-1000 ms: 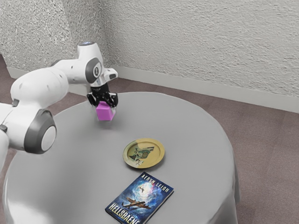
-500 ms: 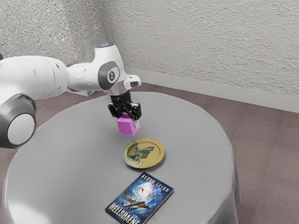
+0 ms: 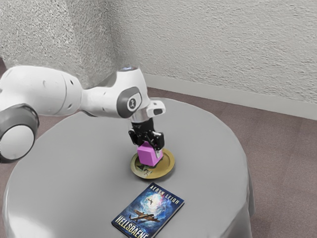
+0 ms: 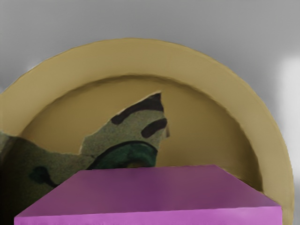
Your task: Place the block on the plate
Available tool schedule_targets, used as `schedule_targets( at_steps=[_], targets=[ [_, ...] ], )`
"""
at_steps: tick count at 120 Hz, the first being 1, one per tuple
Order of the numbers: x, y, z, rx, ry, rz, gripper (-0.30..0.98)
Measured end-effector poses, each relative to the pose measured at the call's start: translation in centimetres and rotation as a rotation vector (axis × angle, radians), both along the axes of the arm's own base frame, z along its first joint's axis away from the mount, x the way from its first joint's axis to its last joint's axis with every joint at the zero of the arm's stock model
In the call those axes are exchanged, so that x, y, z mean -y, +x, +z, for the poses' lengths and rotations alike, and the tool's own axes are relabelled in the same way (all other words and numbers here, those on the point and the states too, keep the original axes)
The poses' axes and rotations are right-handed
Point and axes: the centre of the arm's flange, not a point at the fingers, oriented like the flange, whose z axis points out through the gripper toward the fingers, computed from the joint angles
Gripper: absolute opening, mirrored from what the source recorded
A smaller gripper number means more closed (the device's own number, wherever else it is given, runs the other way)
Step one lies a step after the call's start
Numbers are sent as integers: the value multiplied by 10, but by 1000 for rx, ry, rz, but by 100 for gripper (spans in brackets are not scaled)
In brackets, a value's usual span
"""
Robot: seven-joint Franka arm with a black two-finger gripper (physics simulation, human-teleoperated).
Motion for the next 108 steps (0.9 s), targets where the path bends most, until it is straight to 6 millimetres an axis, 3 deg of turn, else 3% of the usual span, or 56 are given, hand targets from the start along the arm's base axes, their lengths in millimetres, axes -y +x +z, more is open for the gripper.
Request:
schedule_targets(
  at_steps=[44,62,80,108],
  targets=[
    [-1,7,-25,52,33,-6,41],
    [1,8,-22,61,31,-9,55],
    [2,7,0,90,41,-28,62],
    [0,7,62,171,103,-131,66]
  ],
)
